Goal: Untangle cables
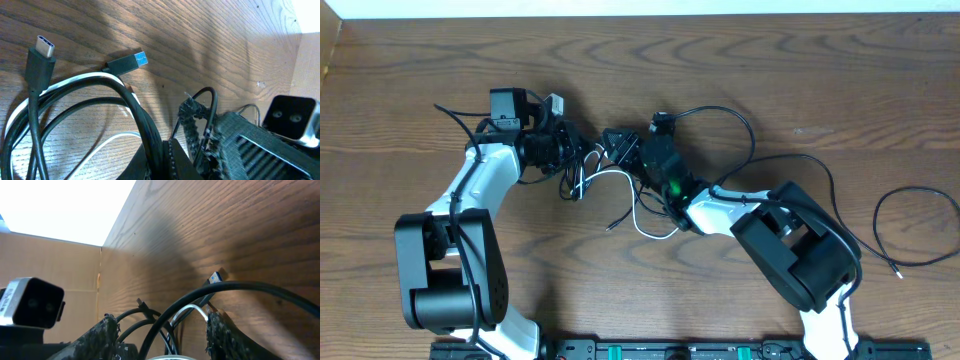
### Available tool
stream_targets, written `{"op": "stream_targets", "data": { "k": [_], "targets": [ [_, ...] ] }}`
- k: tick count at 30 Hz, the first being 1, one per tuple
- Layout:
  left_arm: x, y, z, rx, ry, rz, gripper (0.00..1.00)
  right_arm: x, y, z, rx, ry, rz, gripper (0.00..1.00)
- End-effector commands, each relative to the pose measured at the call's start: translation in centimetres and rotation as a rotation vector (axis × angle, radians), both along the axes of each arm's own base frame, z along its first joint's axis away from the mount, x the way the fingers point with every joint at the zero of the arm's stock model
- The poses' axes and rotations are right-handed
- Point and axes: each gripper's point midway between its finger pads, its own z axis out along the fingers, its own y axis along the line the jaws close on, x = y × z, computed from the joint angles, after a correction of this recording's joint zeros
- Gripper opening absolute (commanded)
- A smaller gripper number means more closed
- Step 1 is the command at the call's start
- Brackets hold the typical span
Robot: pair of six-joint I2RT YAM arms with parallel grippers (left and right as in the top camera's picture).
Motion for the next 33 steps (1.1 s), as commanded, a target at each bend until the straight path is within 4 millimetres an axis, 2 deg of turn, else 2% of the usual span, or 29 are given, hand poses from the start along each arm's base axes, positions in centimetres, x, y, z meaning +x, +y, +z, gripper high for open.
{"op": "stream_targets", "data": {
  "k": [1,4,9,14,21,25,31,33],
  "targets": [
    [-0.1,0.4,0.4,0.02,-0.031,-0.008,0.08,0.5,0.2,-1.6,-0.021,0.01,-0.027,0.54],
    [-0.1,0.4,0.4,0.02,-0.031,-0.008,0.08,0.8,0.6,-1.5,-0.042,-0.018,-0.008,0.54],
    [-0.1,0.4,0.4,0.02,-0.031,-0.008,0.08,1.2,2.1,0.3,-0.064,-0.1,0.063,0.51],
    [-0.1,0.4,0.4,0.02,-0.031,-0.008,0.08,1.5,2.7,1.3,-0.074,-0.133,0.088,0.39],
    [-0.1,0.4,0.4,0.02,-0.031,-0.009,0.08,1.0,2.3,-0.6,-0.125,-0.07,0.097,0.15],
    [-0.1,0.4,0.4,0.02,-0.031,-0.009,0.08,1.0,2.1,-0.8,-0.13,-0.065,0.094,0.02],
    [0.0,0.4,0.5,0.021,-0.035,-0.008,0.08,0.7,2.8,0.4,-0.074,-0.088,0.199,0.01],
    [0.0,0.5,0.3,0.031,-0.034,-0.003,0.08,0.9,2.5,1.0,-0.073,-0.112,0.239,0.01]
  ]
}}
